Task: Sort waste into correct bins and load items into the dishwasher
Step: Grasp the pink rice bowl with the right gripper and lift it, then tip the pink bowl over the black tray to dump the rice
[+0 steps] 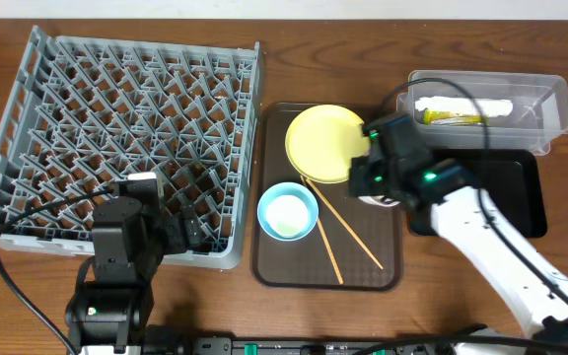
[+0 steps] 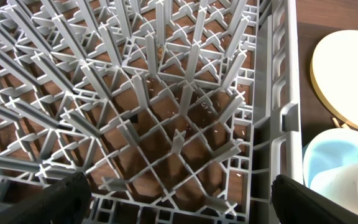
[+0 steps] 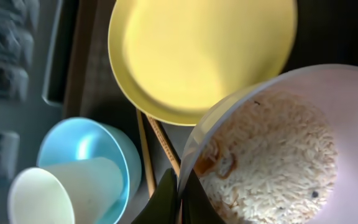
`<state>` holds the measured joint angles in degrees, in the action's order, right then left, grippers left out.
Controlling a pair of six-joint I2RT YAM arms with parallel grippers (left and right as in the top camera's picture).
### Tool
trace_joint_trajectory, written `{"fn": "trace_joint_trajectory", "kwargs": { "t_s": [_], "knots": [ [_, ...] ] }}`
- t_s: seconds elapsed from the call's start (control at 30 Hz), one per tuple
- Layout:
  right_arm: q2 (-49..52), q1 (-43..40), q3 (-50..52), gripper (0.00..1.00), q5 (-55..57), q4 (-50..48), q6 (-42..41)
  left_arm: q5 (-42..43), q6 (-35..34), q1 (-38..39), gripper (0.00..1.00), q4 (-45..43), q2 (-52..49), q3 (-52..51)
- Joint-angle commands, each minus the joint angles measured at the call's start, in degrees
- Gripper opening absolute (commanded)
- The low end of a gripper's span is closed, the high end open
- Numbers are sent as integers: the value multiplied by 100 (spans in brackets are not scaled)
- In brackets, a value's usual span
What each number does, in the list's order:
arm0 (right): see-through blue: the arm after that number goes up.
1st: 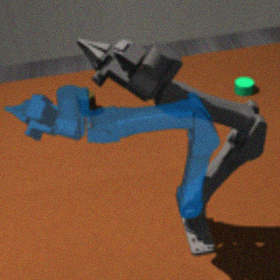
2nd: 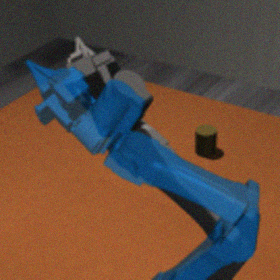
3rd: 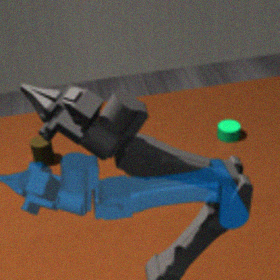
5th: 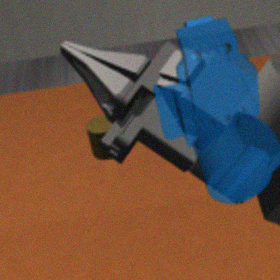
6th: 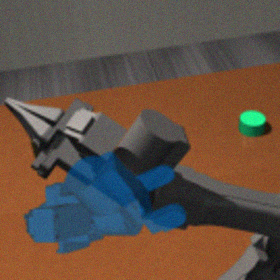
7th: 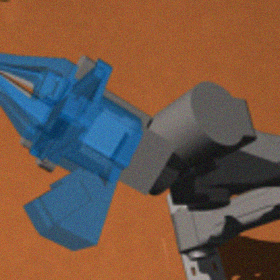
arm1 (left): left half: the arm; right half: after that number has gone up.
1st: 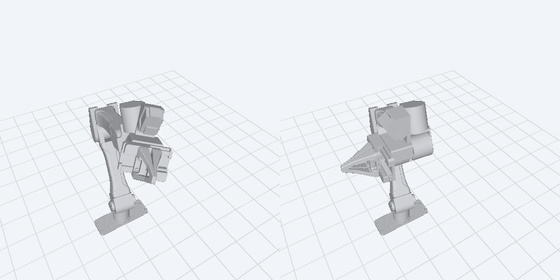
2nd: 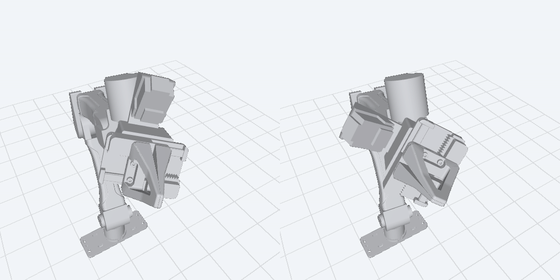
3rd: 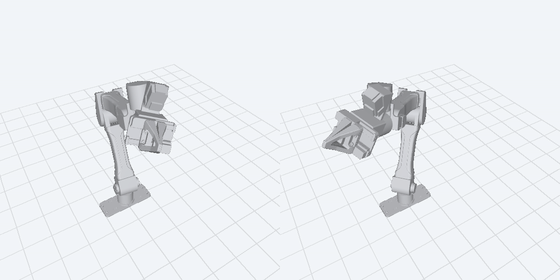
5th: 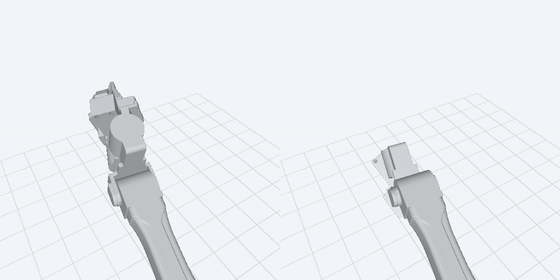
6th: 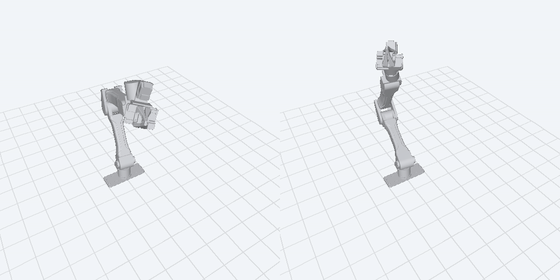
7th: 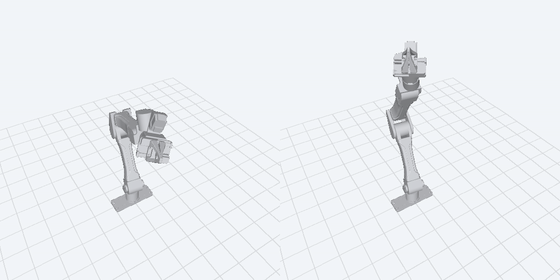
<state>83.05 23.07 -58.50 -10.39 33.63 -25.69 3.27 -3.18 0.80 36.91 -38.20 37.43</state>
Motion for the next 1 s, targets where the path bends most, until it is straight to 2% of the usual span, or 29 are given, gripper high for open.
{"fn": "trace_joint_trajectory", "kwargs": {
  "t_s": [0.0, 0.2, 0.47, 0.97],
  "knots": [
    [-205, -518, -129, 1, -953, 59, -168, 15, -52, -31, 96, 0, 9, 127],
    [-214, -1502, -92, 1, -1998, 225, 0, 15, -52, -31, 96, 0, 9, 127],
    [-188, -2592, 31, 1, -2594, 382, 267, 15, -52, -31, 96, 17, 9, 127],
    [879, -3864, 129, 1, -5038, 304, 1082, 17, -52, -31, 96, 20, 9, 127]
  ]
}}
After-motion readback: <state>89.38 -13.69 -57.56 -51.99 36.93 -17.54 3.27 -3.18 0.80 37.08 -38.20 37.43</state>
